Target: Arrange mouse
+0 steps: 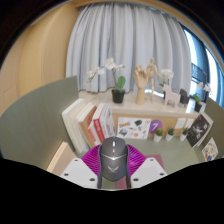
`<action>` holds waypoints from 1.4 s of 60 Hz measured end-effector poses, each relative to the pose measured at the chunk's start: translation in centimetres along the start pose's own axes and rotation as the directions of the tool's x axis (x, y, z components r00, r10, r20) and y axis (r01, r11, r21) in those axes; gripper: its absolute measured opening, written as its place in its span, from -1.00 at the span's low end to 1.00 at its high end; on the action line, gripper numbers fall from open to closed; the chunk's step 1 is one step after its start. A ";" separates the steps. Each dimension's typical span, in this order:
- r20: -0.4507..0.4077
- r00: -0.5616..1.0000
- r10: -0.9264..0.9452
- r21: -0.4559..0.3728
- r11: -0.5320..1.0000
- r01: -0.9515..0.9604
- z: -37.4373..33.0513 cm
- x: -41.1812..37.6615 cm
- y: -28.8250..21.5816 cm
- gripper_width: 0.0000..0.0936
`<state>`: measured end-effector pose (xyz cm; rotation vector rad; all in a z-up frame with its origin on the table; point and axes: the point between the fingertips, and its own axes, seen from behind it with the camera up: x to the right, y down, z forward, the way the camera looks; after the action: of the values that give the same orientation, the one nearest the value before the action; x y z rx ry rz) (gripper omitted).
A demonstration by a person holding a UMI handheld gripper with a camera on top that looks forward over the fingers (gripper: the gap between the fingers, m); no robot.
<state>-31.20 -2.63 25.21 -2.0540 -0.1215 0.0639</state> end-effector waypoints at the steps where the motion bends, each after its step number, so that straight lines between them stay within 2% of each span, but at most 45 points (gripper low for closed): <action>1: -0.006 1.000 0.000 0.019 1.000 0.000 0.1 0.8 -1.2 -0.30; 8: -0.043 0.999 0.010 0.097 0.995 -0.006 1.4 6.7 -6.5 -0.30; 15: -0.089 0.996 0.015 0.076 0.997 -0.008 4.5 12.2 -6.2 -0.30; 21: -0.094 0.995 0.030 -0.006 0.999 -0.031 8.1 15.2 -1.7 -0.30; 30: -0.084 0.996 0.043 -0.191 0.980 -0.058 13.8 17.3 9.0 -0.31; 38: -0.066 0.998 -0.007 -0.319 0.948 -0.015 16.8 16.9 16.8 -0.30; 47: -0.009 0.999 0.038 -0.355 0.934 -0.039 18.1 15.0 20.6 -0.28; 48: -0.012 0.999 0.040 -0.327 0.944 -0.042 18.3 15.1 20.1 -0.30; 53: -0.017 0.997 0.069 -0.321 0.945 -0.071 18.4 15.0 20.2 -0.26; 66: -0.015 0.998 0.064 -0.325 0.944 -0.066 18.4 14.8 20.3 0.08; 68: -0.013 0.998 0.064 -0.333 0.941 -0.064 18.2 14.7 20.3 0.26; 71: -0.018 0.999 0.049 -0.365 0.930 -0.052 17.7 14.8 20.6 0.65; 74: -0.030 0.999 0.030 -0.382 0.924 -0.039 16.9 14.9 20.2 0.87; 84: -0.043 0.998 0.034 -0.321 0.946 -0.046 12.7 14.9 14.5 0.85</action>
<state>-16.83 3.51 6.55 -2.3840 -0.0697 0.0322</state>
